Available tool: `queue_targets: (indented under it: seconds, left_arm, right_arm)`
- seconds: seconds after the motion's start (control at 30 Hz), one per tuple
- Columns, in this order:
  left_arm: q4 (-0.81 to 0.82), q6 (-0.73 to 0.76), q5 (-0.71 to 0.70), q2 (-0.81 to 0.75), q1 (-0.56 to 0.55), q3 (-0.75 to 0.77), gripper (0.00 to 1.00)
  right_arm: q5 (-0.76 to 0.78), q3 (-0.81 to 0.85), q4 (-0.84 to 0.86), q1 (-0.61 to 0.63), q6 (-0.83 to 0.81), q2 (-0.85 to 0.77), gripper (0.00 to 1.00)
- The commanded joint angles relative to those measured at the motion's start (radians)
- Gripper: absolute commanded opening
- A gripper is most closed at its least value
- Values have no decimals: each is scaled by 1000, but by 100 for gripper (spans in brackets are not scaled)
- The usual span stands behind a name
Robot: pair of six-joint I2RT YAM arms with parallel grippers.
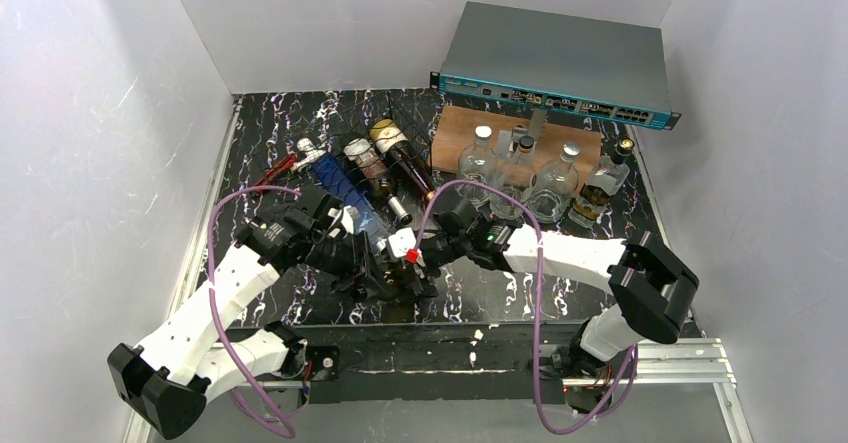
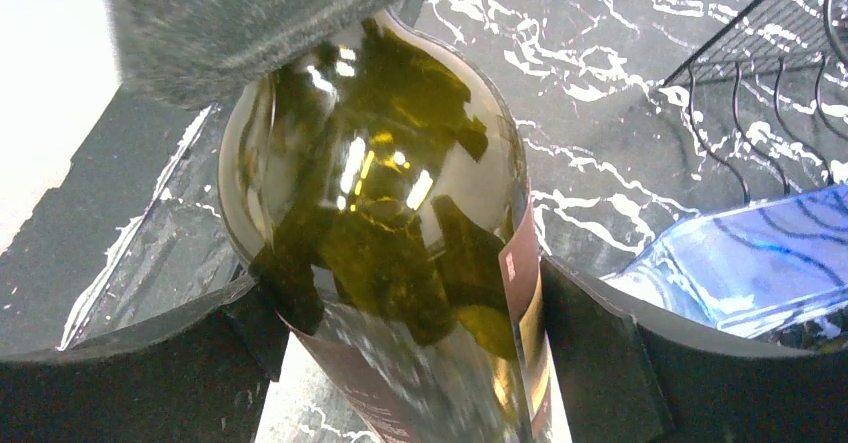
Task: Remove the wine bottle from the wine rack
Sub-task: Place the wine bottle at the center of the board.
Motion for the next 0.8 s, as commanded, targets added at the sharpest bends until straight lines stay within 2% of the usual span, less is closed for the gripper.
queue_targets:
  seconds: [0.0,0.1,0.47,0.77]
  left_arm:
    - [108,-10,75,-12,1,10,44]
    - [124,-14,78,-13,1,1,57]
    - [227,-26,91,-31,1,-24,81]
    - [347,-70,77,-55,1,-74,83]
  right_arm:
    - [-43,-31,53,-27,16,-38,53]
    - [-55,-46,62,-40,19,-41,52]
    - [-100,-80,105,-88,59,-54,50]
    - [-140,-100,167,-147,132,-76,49]
